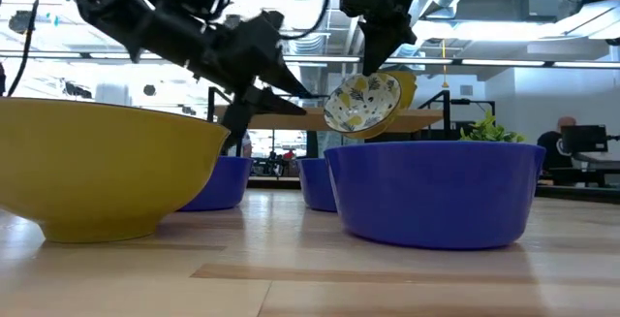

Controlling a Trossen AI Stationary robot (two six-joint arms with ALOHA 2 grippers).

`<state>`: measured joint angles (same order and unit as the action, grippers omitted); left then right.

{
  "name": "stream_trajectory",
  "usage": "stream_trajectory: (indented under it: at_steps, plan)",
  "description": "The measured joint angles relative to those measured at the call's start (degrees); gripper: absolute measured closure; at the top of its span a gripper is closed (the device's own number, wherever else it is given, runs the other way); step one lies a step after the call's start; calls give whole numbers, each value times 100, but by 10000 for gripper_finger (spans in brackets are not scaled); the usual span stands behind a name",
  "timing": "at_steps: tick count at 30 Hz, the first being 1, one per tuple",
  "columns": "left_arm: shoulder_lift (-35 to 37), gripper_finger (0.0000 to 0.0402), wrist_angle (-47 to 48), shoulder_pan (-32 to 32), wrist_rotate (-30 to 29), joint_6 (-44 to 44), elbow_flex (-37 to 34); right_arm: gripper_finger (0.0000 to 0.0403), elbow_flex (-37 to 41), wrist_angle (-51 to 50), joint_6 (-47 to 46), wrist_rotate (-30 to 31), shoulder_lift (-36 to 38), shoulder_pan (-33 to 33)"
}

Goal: Pick & Place Mini bowls
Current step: Stack the yellow patterned bowl on top of the yellow patterned bowl on the shelf

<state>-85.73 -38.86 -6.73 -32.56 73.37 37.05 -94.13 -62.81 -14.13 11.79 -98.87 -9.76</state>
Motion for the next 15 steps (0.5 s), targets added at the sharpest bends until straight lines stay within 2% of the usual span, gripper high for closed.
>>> stream_trajectory:
  at_steps: [11,15]
  plan:
    - [-528,289,-113,364,732,968,202,403,0,2,-44,-4,0,0]
    - [-685,289,-372,440,808,1289,204,403,0,-2,-44,-4,0,10]
